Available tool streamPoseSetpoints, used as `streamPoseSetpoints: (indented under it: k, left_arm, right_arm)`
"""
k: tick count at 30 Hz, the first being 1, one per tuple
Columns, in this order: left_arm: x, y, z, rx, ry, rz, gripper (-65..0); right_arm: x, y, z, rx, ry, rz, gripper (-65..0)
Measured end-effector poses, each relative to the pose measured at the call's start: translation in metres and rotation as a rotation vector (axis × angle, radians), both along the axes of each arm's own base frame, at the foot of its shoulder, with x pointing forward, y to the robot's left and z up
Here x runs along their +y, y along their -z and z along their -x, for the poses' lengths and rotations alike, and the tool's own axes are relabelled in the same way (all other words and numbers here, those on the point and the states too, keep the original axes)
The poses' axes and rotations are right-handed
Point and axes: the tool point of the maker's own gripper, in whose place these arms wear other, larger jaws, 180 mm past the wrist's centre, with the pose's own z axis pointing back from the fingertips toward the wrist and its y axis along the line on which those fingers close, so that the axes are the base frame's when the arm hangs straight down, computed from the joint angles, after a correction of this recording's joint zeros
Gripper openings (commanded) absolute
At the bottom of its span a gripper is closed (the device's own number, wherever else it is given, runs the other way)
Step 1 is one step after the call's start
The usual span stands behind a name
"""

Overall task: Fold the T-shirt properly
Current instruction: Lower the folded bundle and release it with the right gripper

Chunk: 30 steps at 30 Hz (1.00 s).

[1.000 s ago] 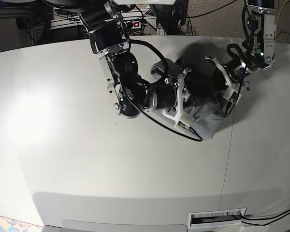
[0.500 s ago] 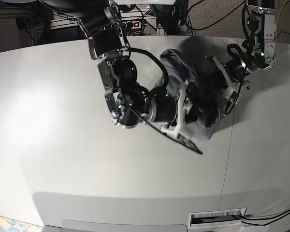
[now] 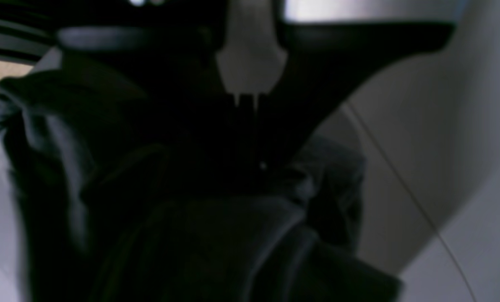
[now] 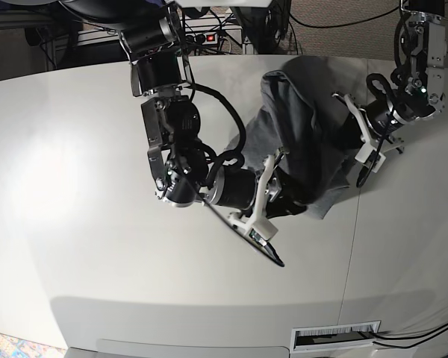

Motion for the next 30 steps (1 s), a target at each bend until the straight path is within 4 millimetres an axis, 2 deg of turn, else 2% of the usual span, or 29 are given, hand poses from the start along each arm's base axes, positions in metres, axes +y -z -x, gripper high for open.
streamPoseSetpoints:
  k: [5, 8, 12, 17, 20, 22, 24, 27, 28, 30]
  left_arm:
    - [0.010, 0.008, 0.000, -0.001, 0.004, -0.089, -65.0]
    - [0.015, 0.013, 0.003, 0.016, 0.007, -0.136, -65.0]
    - [0.025, 0.021, 0.005, 0.029, 0.010, -0.215, -65.0]
    - [0.059, 0.028, 0.000, 0.020, -0.063, -0.409, -65.0]
    - [0.079, 0.028, -0.005, 0.006, -0.135, -0.497, -65.0]
    - [0.094, 0.024, -0.010, -0.012, -0.210, -0.548, -65.0]
    - [0.100, 0.020, -0.014, -0.034, -0.257, -0.547, -65.0]
    - [0.089, 0.013, -0.019, -0.055, -0.267, -0.469, -65.0]
    - [0.082, 0.009, -0.020, -0.067, -0.264, -0.432, -65.0]
    - [0.067, -0.003, -0.023, -0.089, -0.257, -0.354, -65.0]
  right_arm:
    - [0.023, 0.005, 0.022, -0.015, -0.095, 0.035, -50.2]
    - [0.033, -0.004, 0.027, -0.038, -0.117, 0.001, -50.2]
    - [0.037, -0.019, 0.027, -0.039, -0.134, -0.056, -50.2]
    - [0.038, -0.029, 0.029, -0.024, -0.156, -0.107, -50.2]
    - [0.037, -0.028, 0.026, -0.040, -0.160, -0.071, -50.2]
    - [0.030, -0.024, 0.013, -0.079, -0.122, -0.008, -50.2]
    - [0.017, -0.025, -0.007, -0.128, -0.060, 0.051, -50.2]
    - [-0.007, -0.034, -0.035, -0.169, 0.045, 0.076, -52.4]
    - [-0.017, -0.032, -0.044, -0.171, 0.082, 0.097, -54.7]
    - [-0.033, -0.018, -0.048, -0.129, 0.105, 0.173, -58.2]
